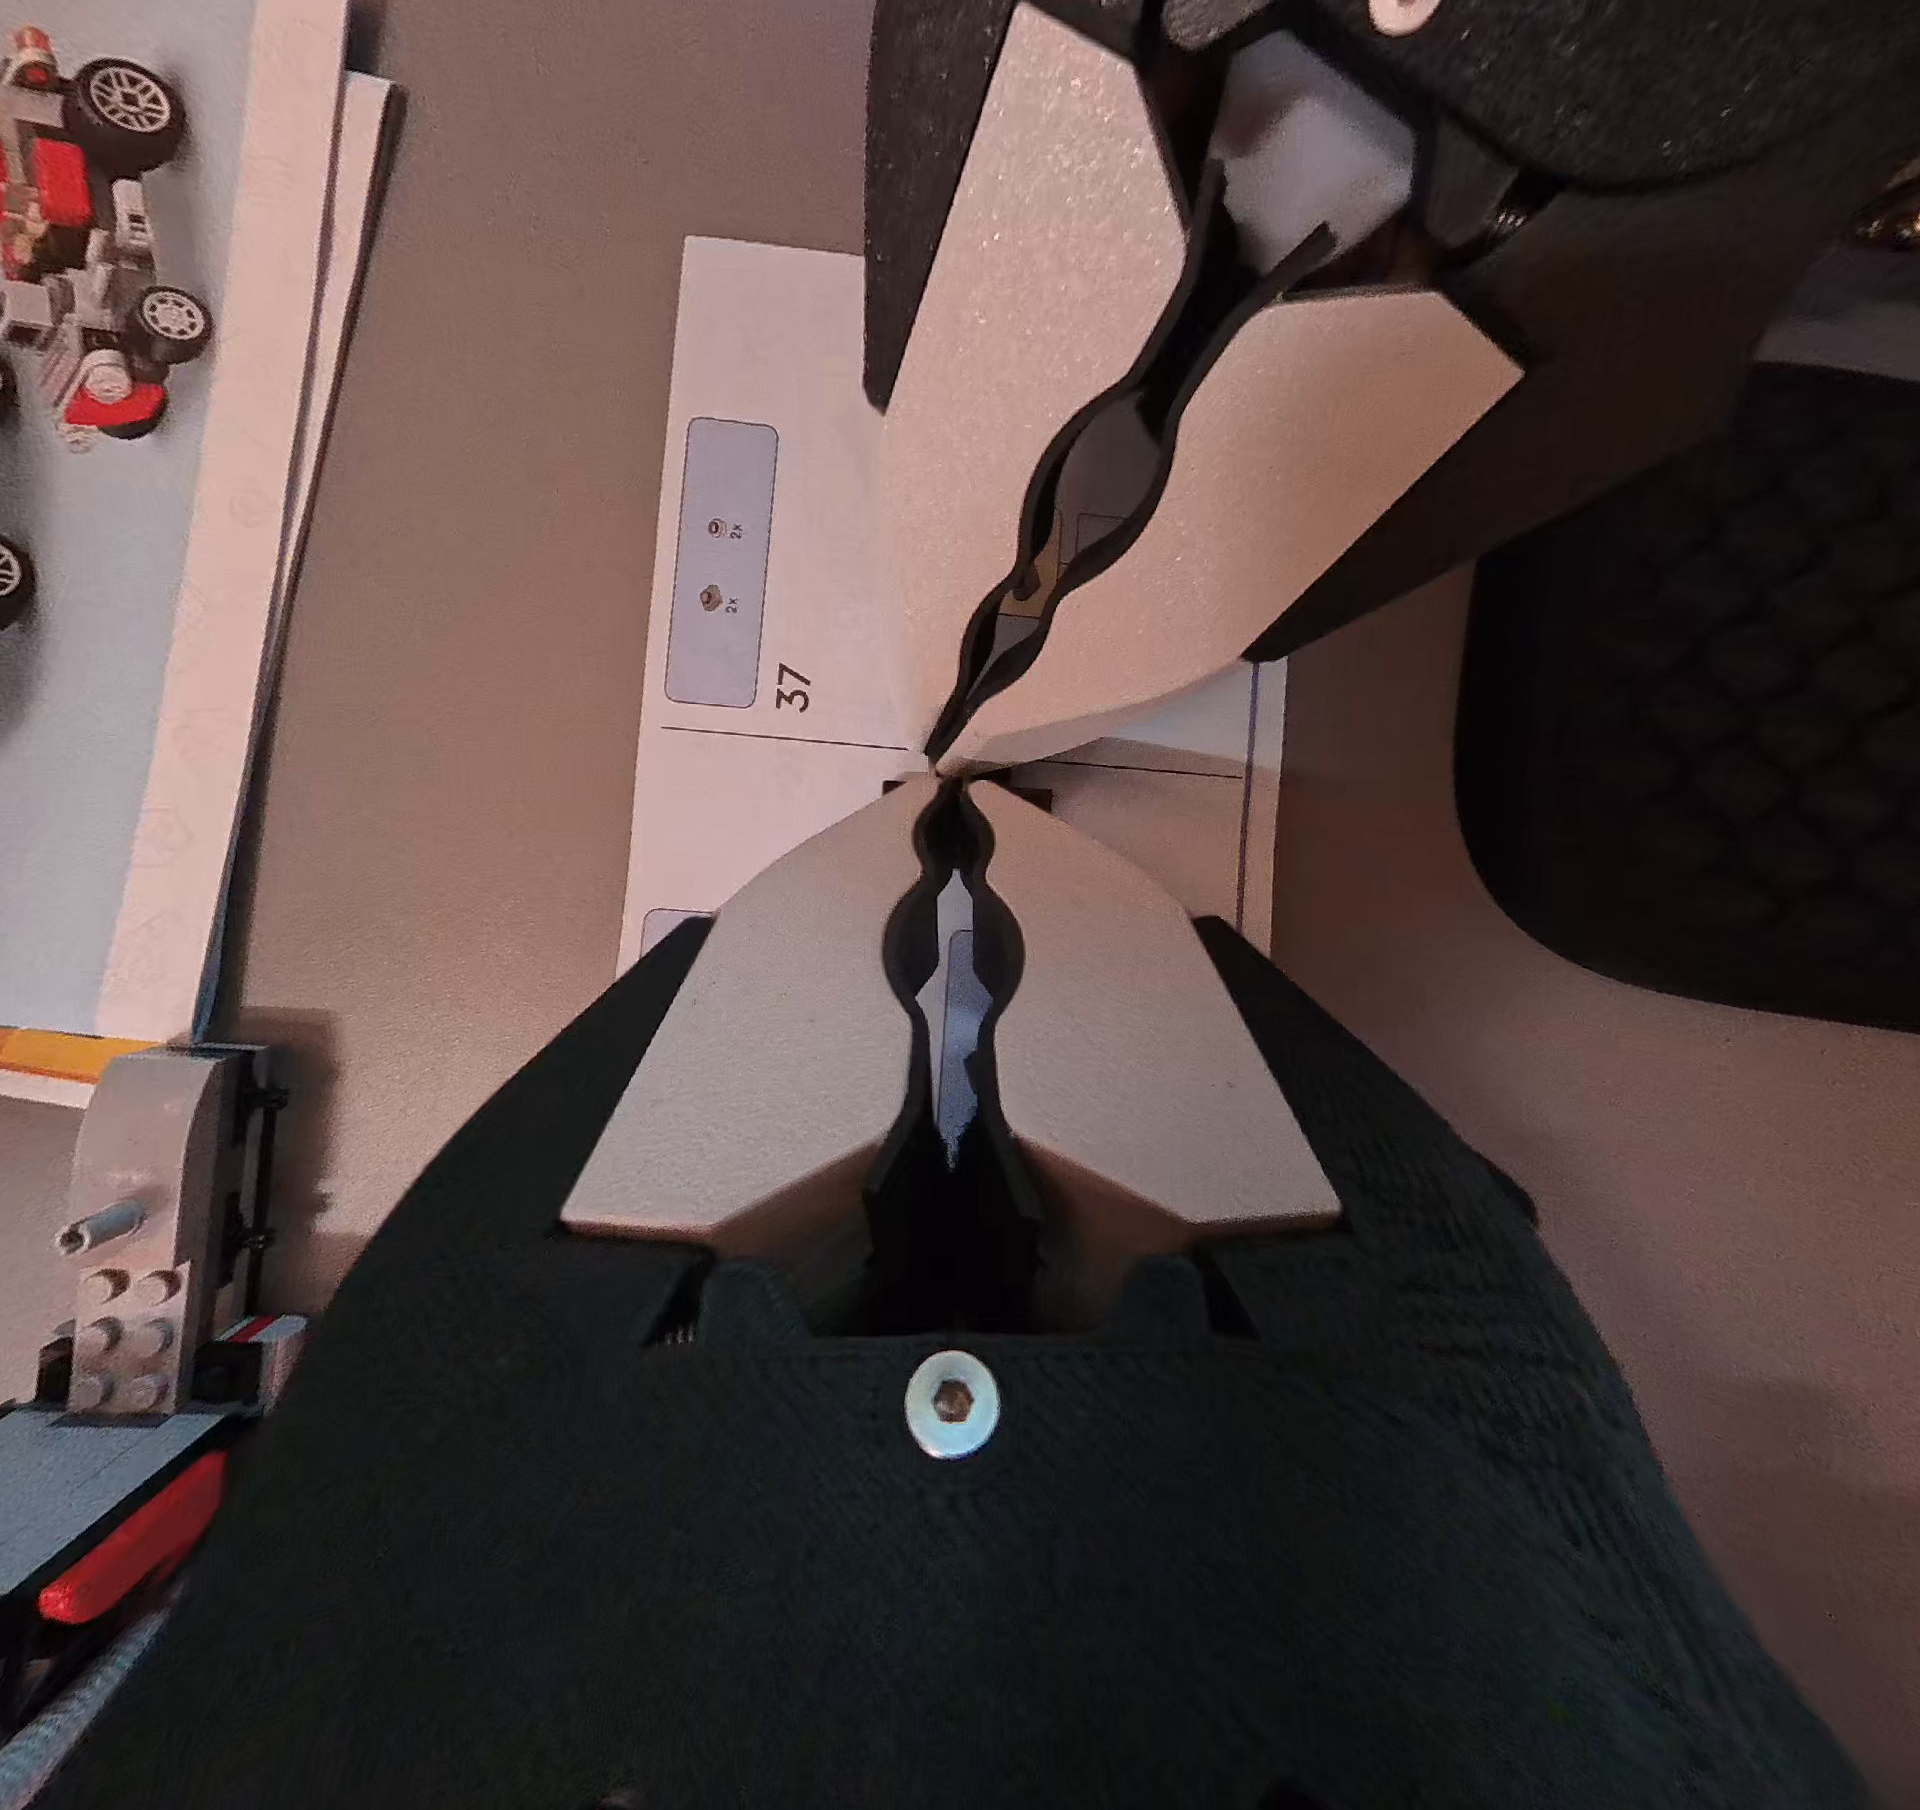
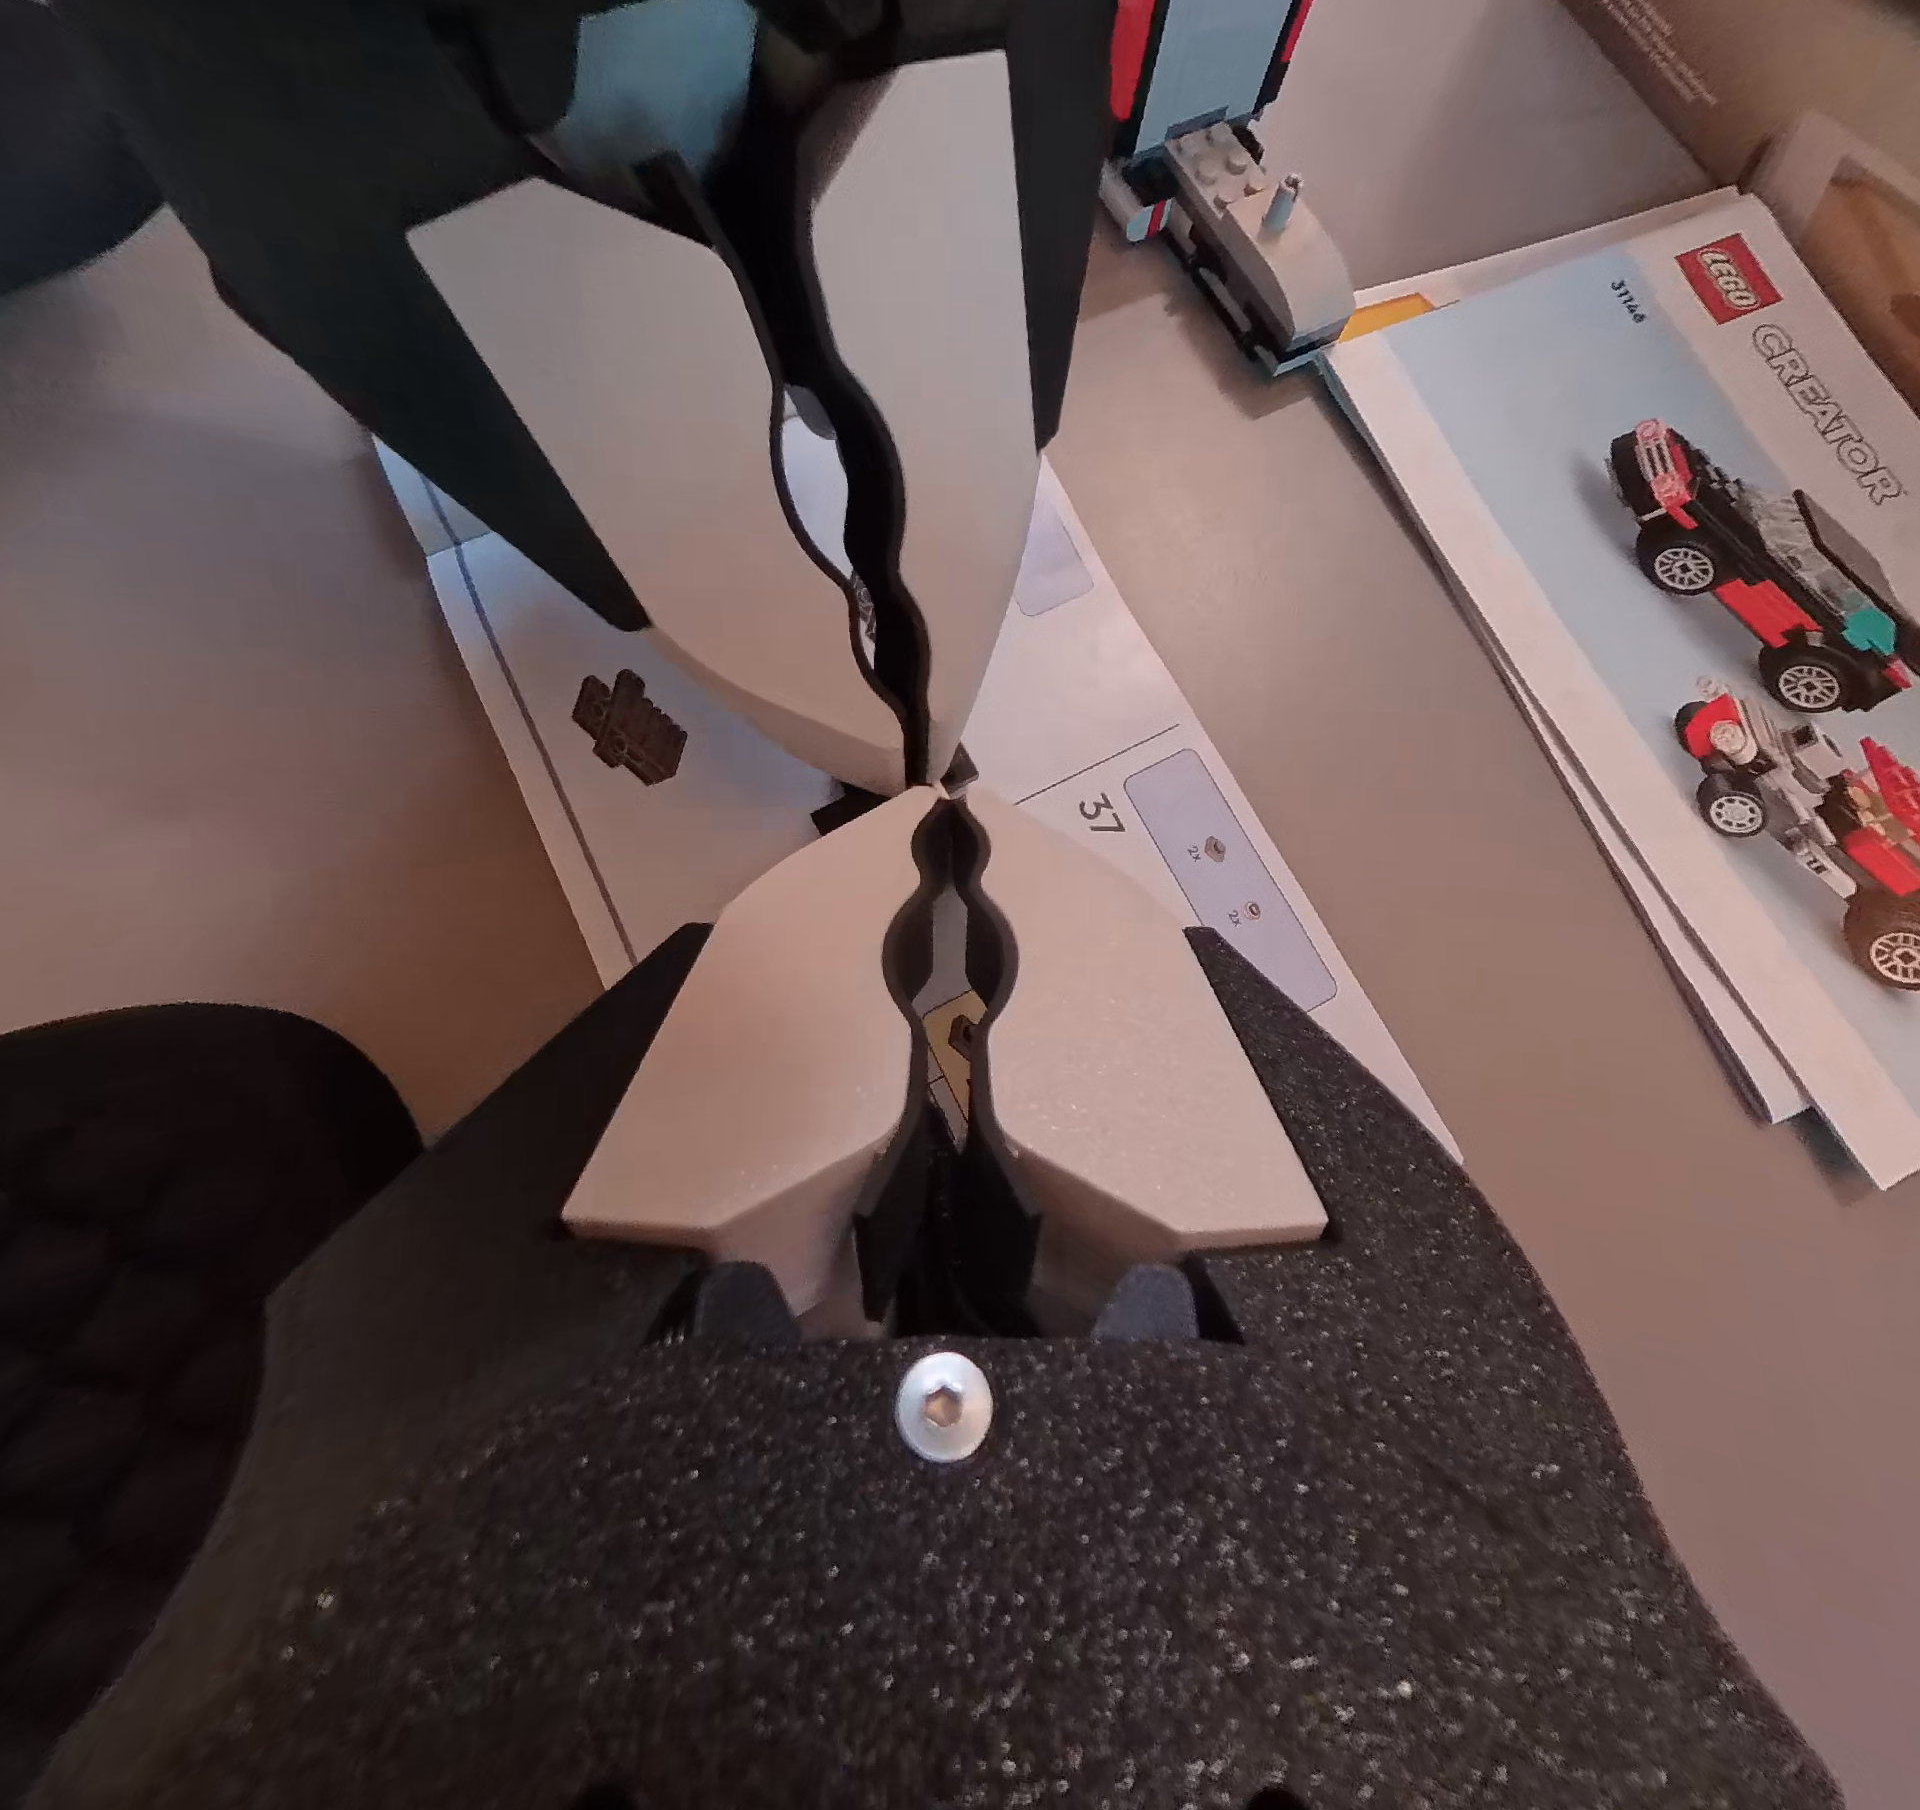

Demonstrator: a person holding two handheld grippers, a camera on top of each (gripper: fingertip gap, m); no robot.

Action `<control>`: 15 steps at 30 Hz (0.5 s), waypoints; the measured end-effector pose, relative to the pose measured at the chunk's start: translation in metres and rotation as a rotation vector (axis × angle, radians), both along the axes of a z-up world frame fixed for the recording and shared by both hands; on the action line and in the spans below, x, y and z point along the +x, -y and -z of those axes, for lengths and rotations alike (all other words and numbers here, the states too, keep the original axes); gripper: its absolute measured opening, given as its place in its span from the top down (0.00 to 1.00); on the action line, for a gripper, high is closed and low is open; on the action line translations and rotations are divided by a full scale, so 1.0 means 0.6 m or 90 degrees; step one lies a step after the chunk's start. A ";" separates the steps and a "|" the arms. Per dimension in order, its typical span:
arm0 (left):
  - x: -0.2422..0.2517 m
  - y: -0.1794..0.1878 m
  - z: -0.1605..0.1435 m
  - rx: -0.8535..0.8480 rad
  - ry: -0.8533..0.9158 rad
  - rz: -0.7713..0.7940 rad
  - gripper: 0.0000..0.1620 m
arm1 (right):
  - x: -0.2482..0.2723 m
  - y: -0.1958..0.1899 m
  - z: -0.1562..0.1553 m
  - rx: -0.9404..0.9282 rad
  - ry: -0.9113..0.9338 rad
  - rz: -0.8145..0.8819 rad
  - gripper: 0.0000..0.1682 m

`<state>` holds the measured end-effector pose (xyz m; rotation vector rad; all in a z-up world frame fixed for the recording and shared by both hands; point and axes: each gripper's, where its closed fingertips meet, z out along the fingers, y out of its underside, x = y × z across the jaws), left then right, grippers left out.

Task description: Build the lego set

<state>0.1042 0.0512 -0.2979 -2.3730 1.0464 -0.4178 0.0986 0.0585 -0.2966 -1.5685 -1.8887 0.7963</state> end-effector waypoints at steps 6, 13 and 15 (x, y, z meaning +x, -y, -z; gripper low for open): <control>-0.007 0.000 -0.001 -0.002 -0.008 -0.008 1.00 | 0.001 0.002 0.000 -0.002 0.013 -0.030 1.00; -0.008 0.002 0.003 -0.008 -0.004 -0.001 1.00 | 0.000 0.002 0.001 0.011 0.035 -0.046 1.00; -0.008 0.002 0.003 -0.006 -0.007 0.000 1.00 | 0.000 0.002 0.001 0.019 0.032 -0.047 1.00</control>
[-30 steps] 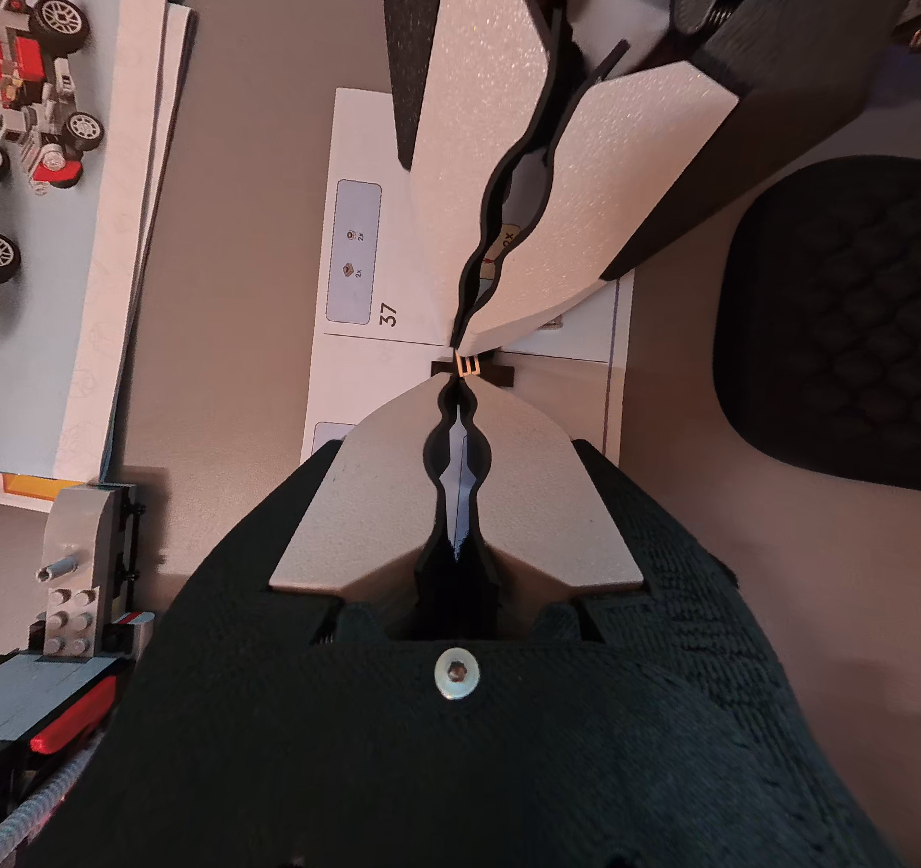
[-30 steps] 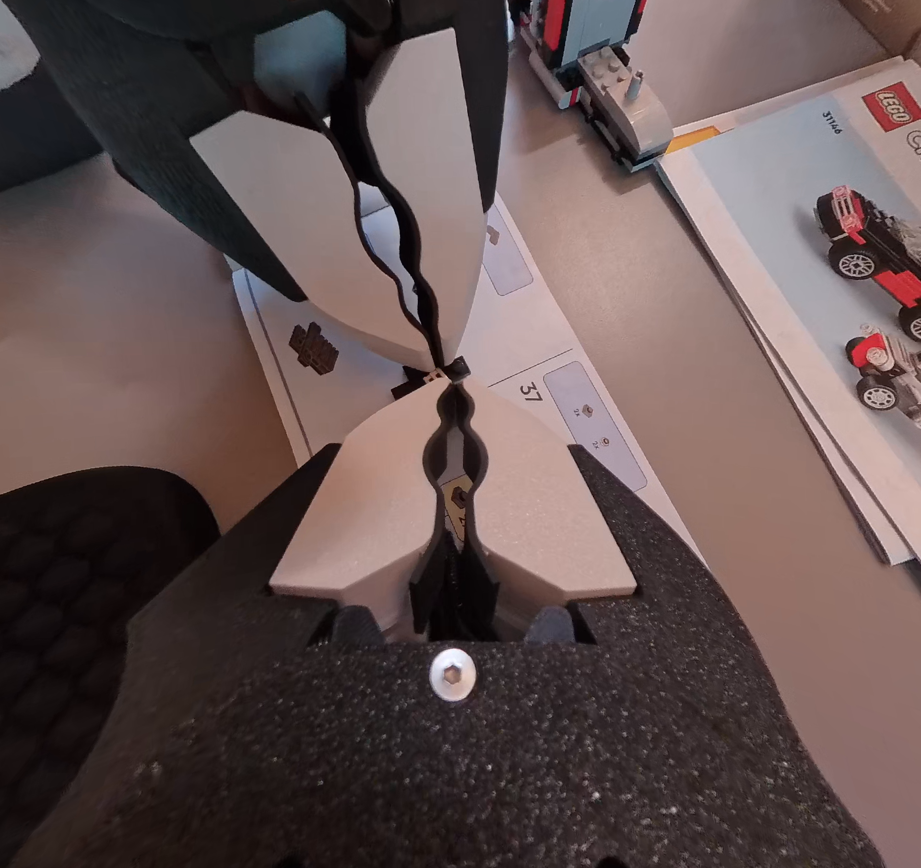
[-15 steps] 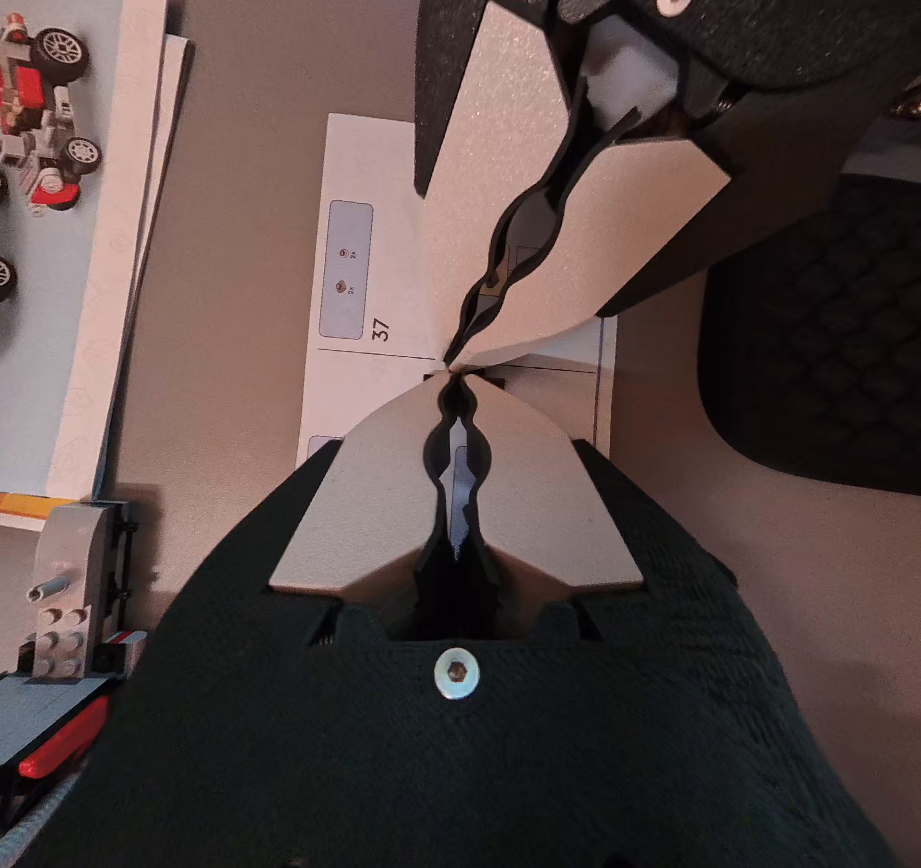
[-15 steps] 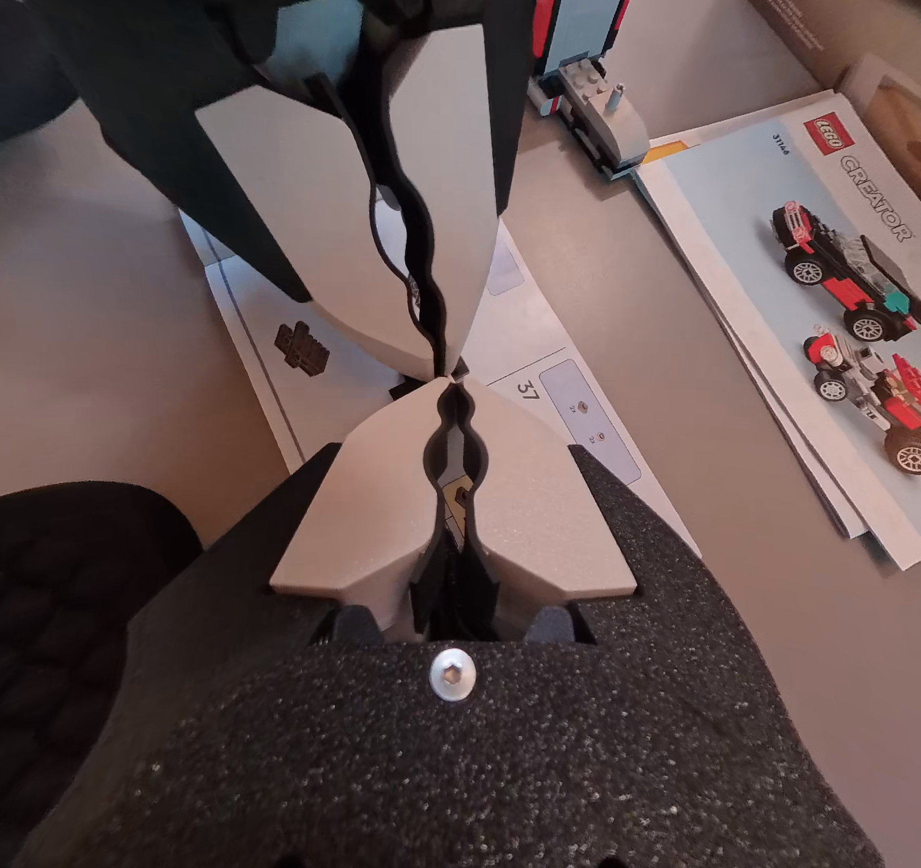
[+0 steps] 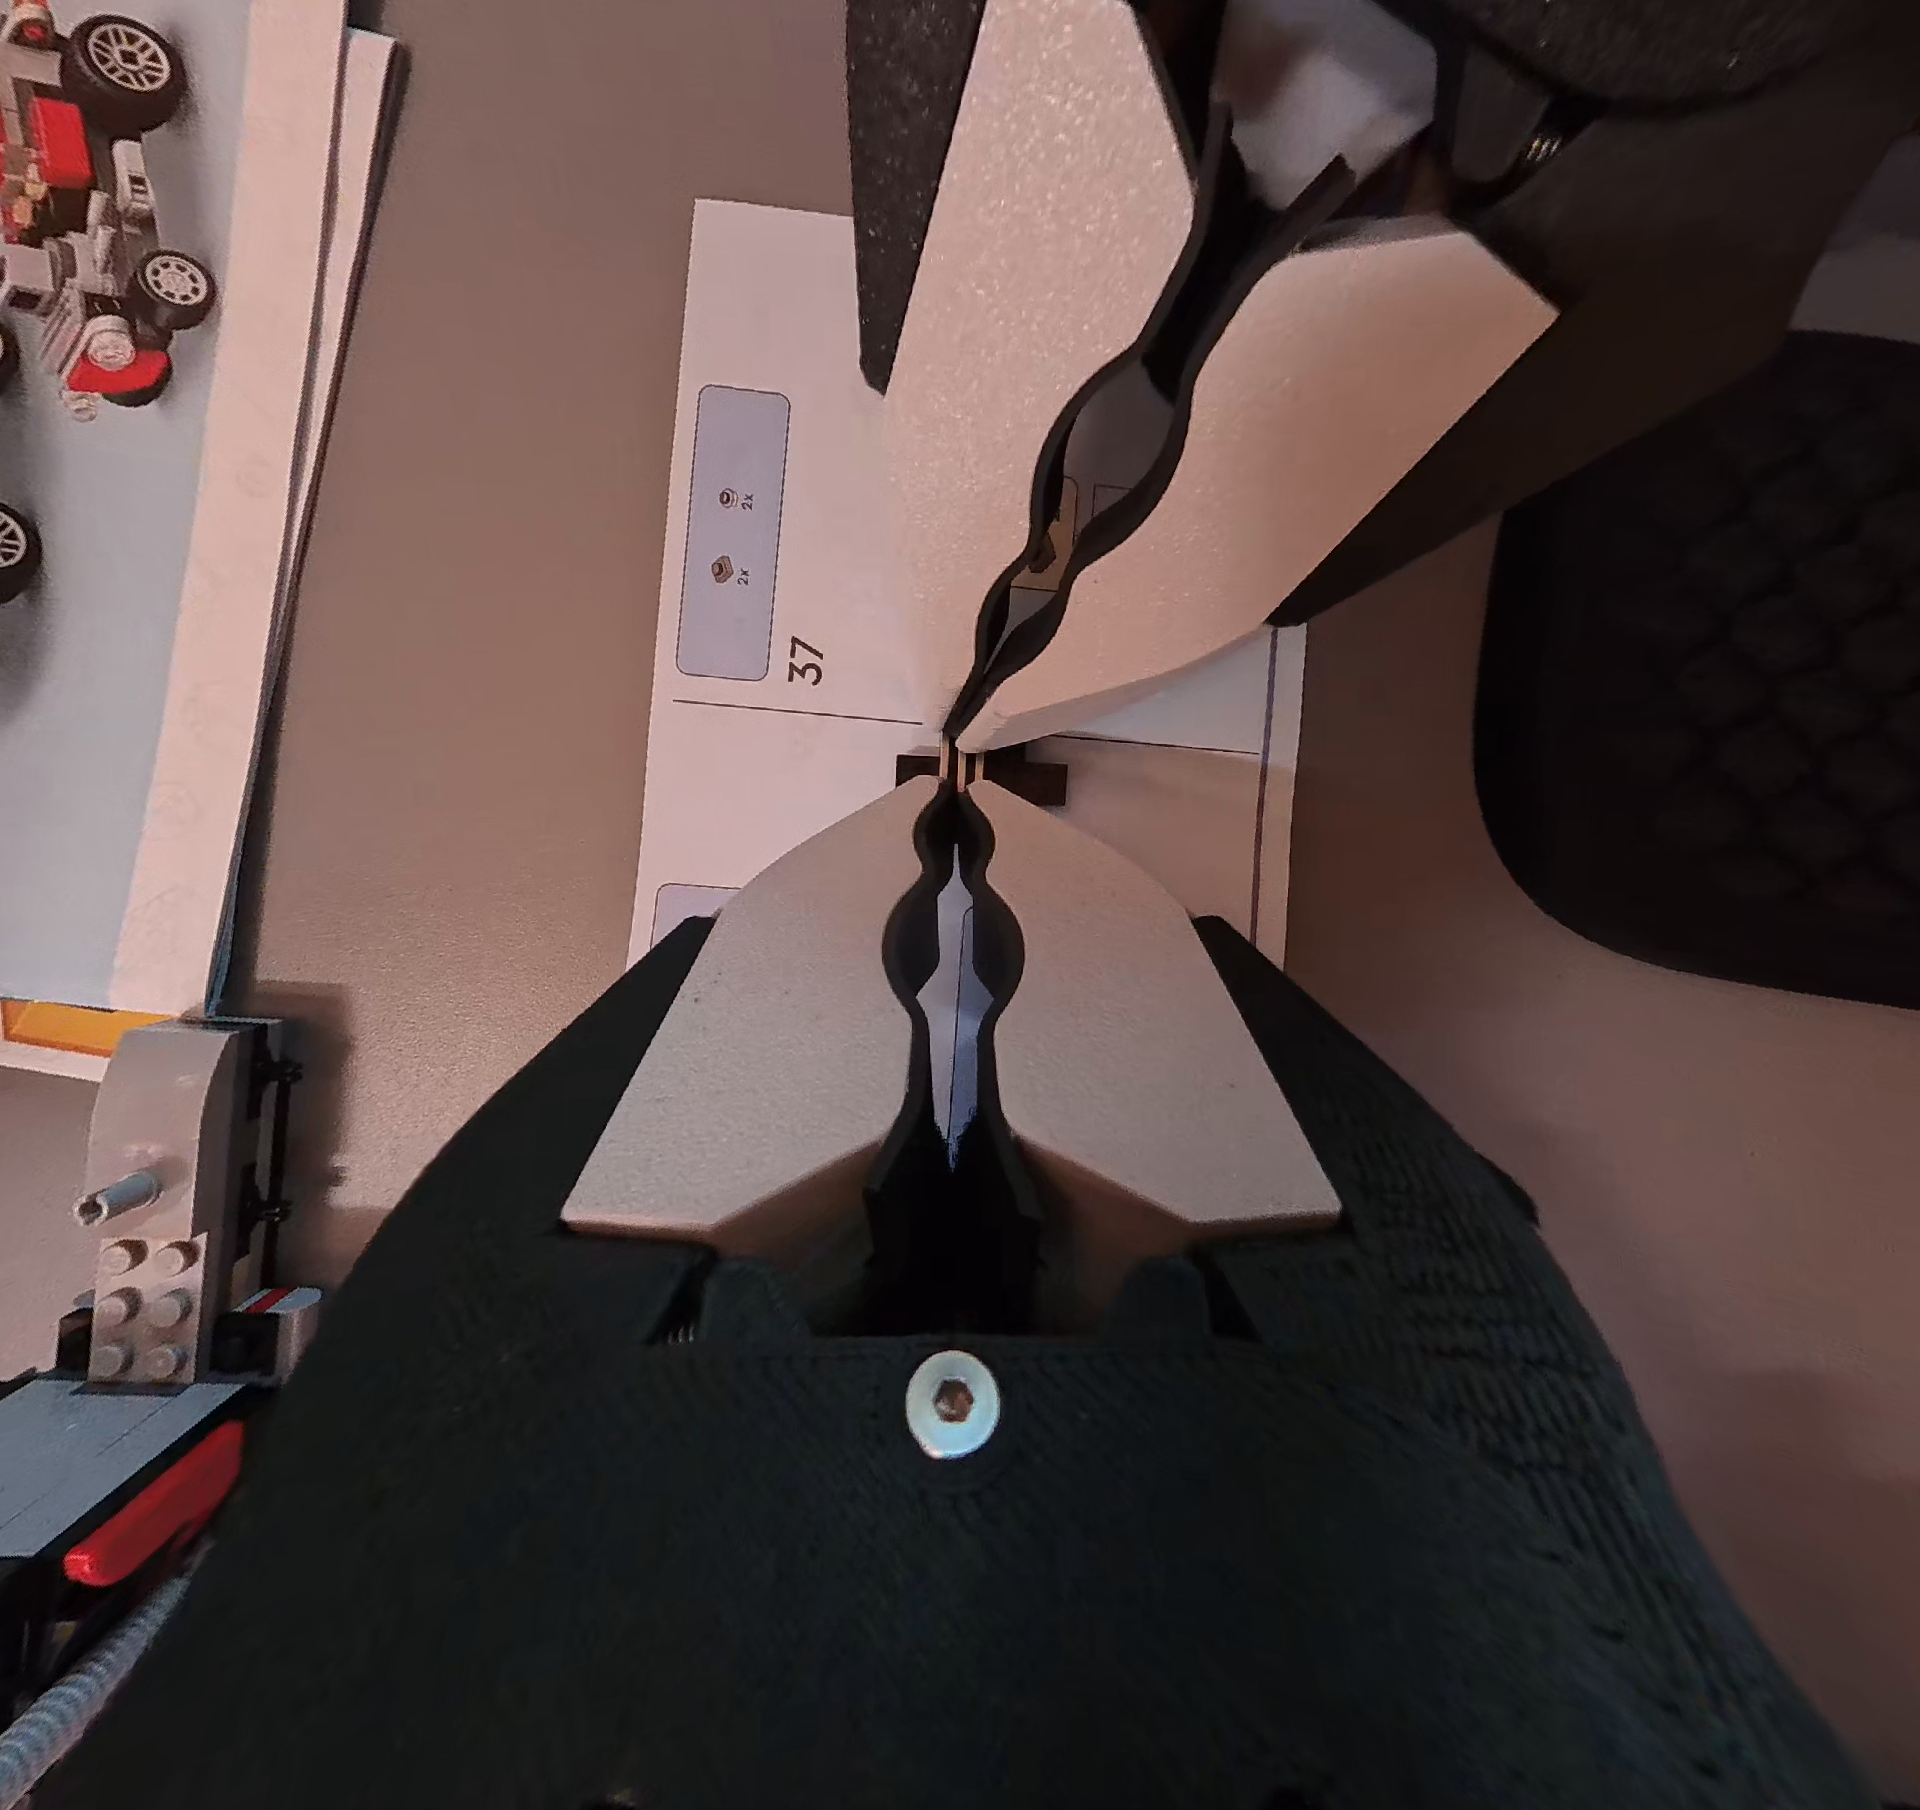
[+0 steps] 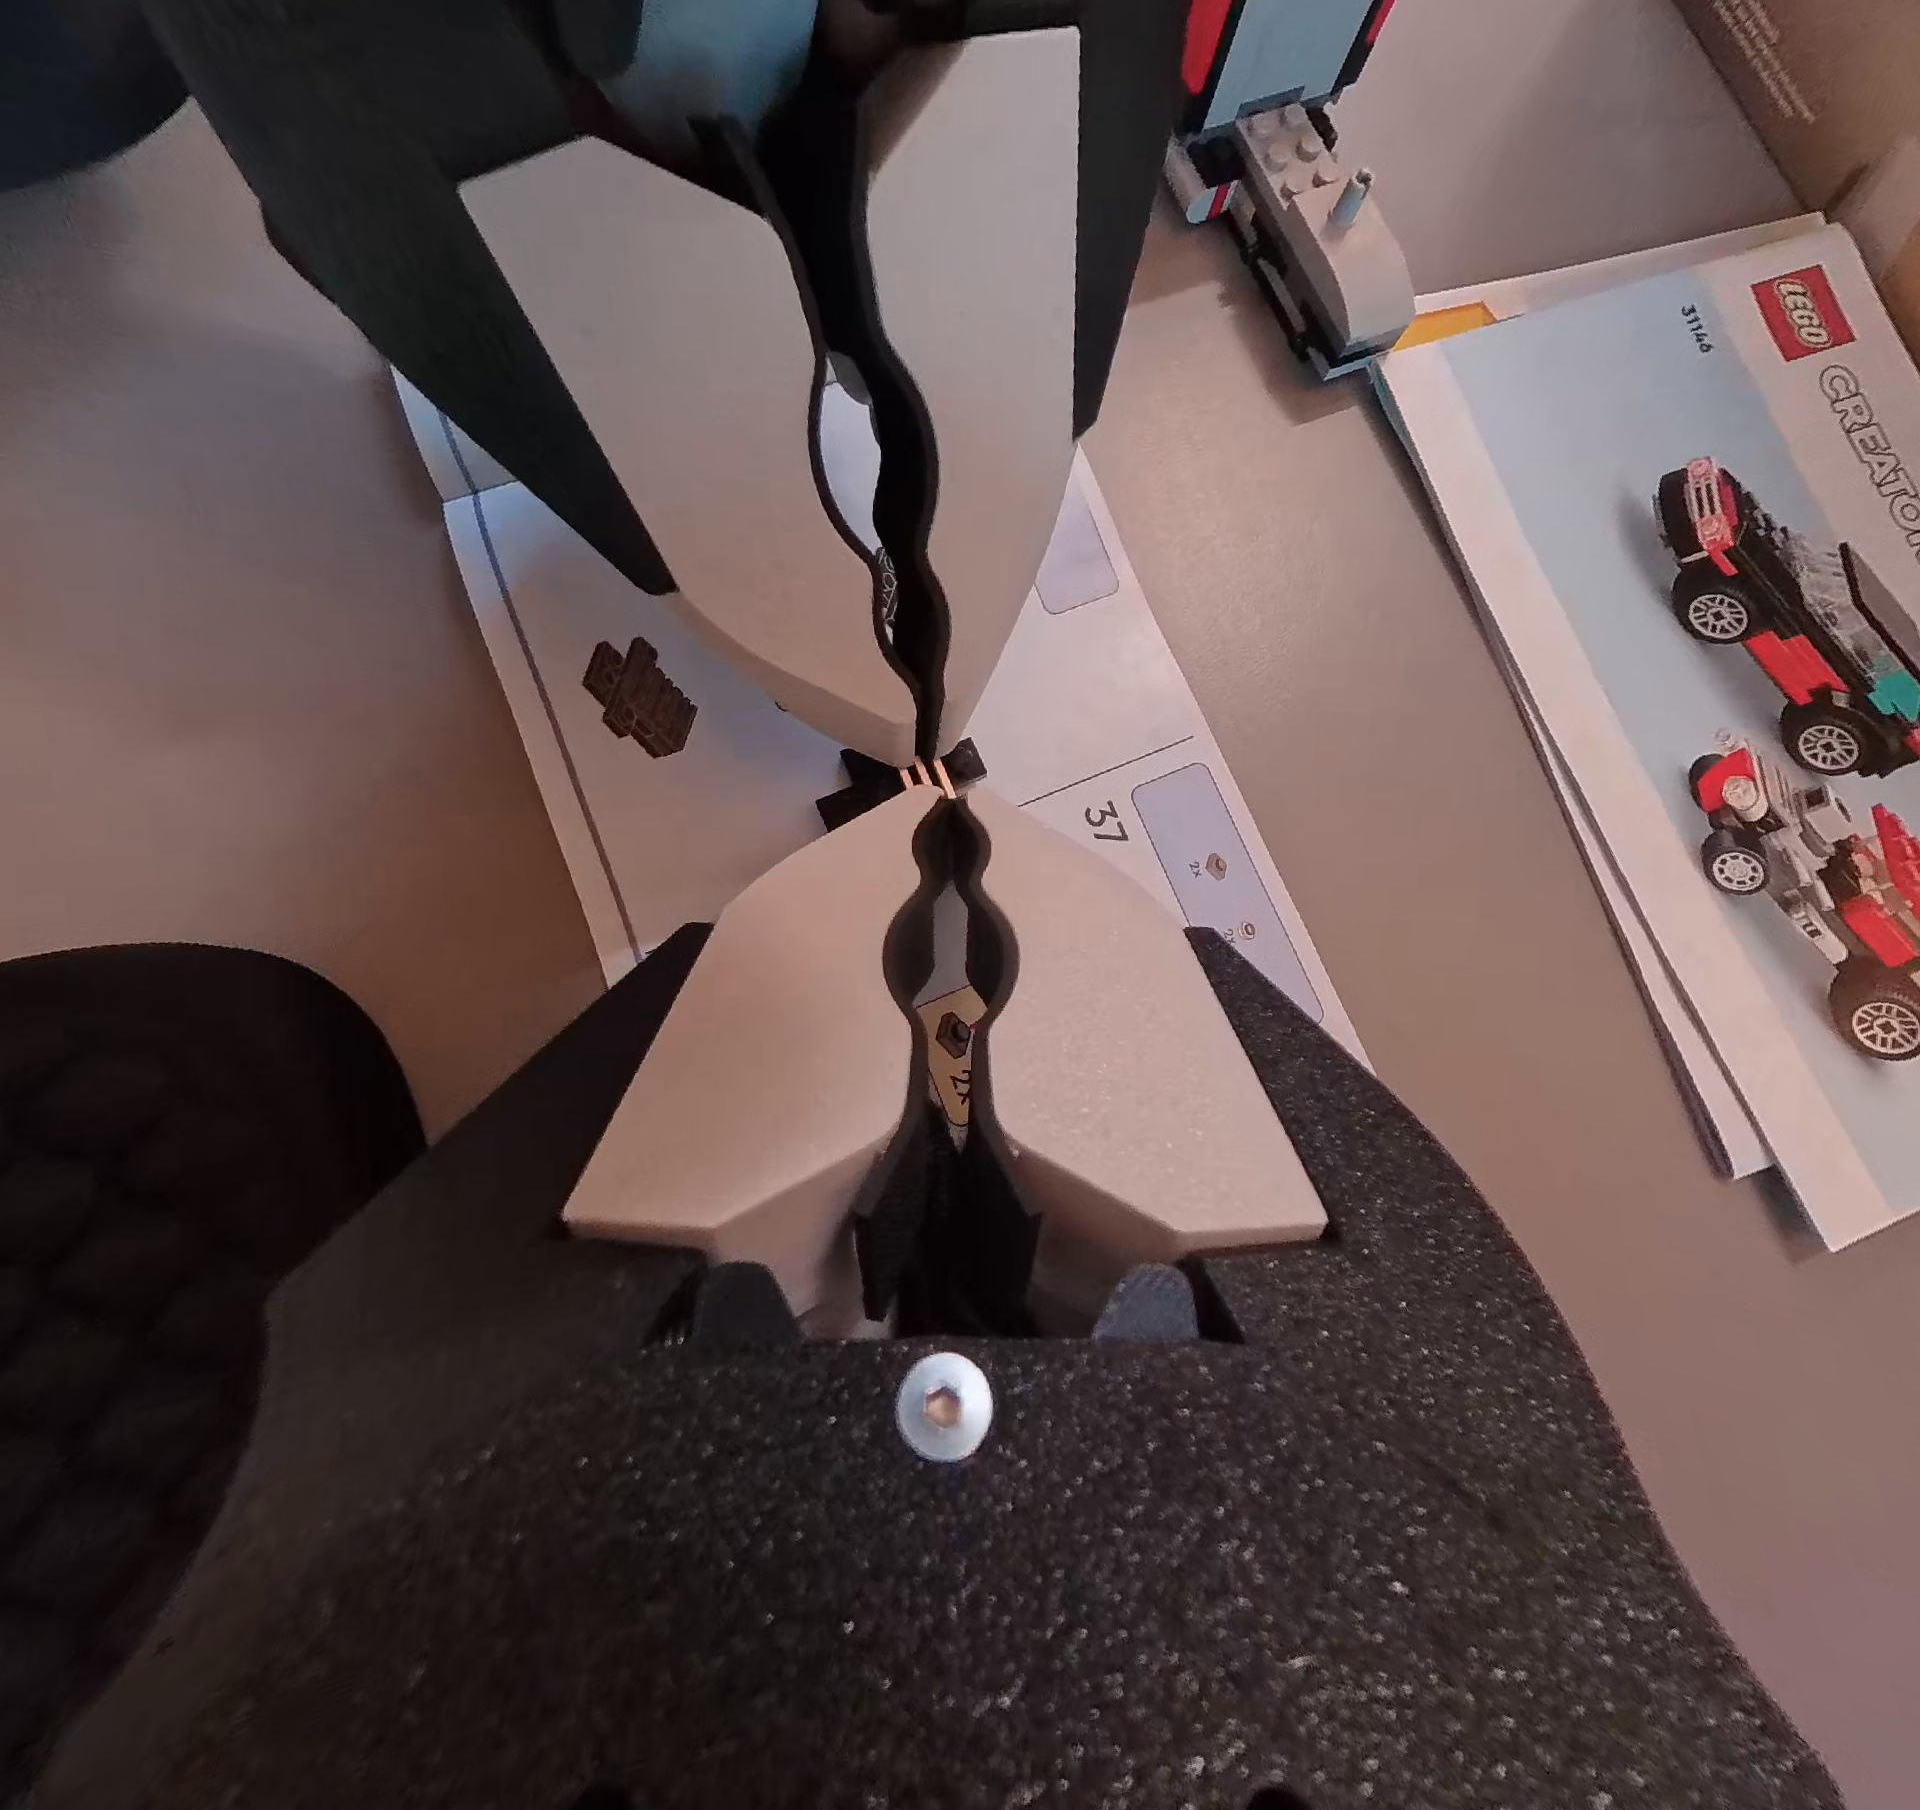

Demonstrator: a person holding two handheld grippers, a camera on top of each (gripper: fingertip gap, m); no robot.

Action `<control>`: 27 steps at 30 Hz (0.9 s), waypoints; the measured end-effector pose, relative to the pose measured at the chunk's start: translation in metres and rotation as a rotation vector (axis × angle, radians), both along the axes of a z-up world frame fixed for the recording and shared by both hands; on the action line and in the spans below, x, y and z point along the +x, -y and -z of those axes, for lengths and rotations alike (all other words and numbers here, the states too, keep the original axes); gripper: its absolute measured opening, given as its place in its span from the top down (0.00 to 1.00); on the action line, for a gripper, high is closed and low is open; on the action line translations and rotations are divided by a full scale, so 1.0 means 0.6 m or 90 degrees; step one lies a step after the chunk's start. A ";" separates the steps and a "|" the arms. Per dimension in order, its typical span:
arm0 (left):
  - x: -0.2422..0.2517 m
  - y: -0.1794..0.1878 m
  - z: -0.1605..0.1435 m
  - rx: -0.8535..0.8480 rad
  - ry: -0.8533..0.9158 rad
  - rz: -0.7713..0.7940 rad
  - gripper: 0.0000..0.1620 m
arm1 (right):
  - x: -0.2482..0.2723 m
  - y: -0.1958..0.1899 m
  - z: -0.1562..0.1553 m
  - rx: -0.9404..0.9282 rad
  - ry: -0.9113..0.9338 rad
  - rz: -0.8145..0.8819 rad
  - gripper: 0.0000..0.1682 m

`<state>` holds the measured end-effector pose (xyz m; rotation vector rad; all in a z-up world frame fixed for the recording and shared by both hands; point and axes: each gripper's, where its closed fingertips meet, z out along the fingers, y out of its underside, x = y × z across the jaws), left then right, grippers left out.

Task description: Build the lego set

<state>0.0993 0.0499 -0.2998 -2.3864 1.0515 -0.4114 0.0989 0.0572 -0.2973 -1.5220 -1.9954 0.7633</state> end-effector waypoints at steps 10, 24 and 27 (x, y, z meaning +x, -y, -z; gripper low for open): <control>-0.005 0.001 0.006 -0.007 -0.023 -0.007 1.00 | -0.008 0.006 0.000 -0.012 -0.014 0.001 1.00; -0.031 0.035 -0.059 0.051 0.053 -0.072 0.99 | 0.076 0.007 -0.021 -0.040 0.072 0.079 0.85; -0.040 0.050 -0.060 0.057 0.070 -0.092 0.98 | 0.068 0.030 -0.014 -0.058 0.066 0.109 0.85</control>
